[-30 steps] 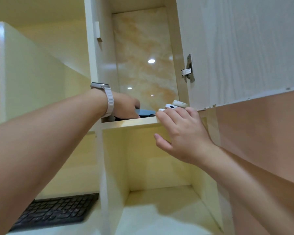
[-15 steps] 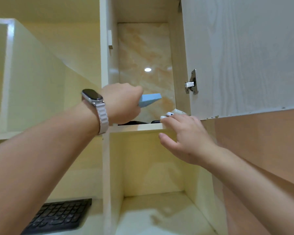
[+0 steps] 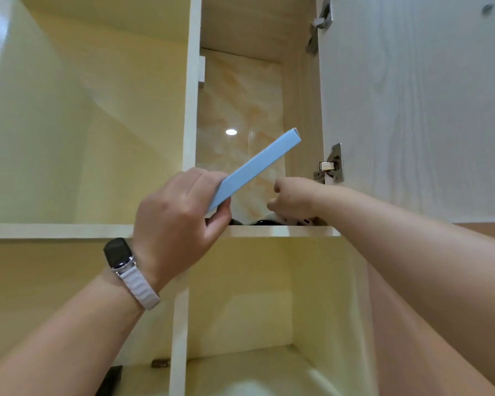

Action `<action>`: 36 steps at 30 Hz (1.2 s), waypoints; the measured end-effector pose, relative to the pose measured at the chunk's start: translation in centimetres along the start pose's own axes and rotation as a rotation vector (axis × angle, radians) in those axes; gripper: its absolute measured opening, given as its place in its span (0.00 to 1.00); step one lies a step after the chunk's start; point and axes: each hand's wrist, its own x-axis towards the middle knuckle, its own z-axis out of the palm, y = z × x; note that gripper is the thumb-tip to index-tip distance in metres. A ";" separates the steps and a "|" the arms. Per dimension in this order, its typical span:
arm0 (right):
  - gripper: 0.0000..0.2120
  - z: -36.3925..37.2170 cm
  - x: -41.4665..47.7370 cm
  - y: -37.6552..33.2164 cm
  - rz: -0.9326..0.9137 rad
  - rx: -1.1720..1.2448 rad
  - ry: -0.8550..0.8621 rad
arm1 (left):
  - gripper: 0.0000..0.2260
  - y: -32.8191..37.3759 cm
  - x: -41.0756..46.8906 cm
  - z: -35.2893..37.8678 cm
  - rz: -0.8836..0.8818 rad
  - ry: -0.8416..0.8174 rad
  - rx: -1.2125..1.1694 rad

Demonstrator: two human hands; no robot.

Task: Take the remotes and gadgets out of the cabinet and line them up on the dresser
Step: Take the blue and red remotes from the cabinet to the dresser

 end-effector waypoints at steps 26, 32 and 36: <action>0.14 1.6 -0.4 1.5 -0.049 0.210 0.078 | 0.08 -0.8 -0.6 1.1 0.050 0.112 -0.042; 0.07 1.5 -1.1 1.6 0.004 0.214 0.116 | 0.07 -0.6 -0.5 0.8 0.048 0.092 -0.043; 0.11 1.4 -1.9 1.4 0.009 0.234 0.214 | 0.07 -0.3 -0.3 0.6 0.017 0.062 -0.043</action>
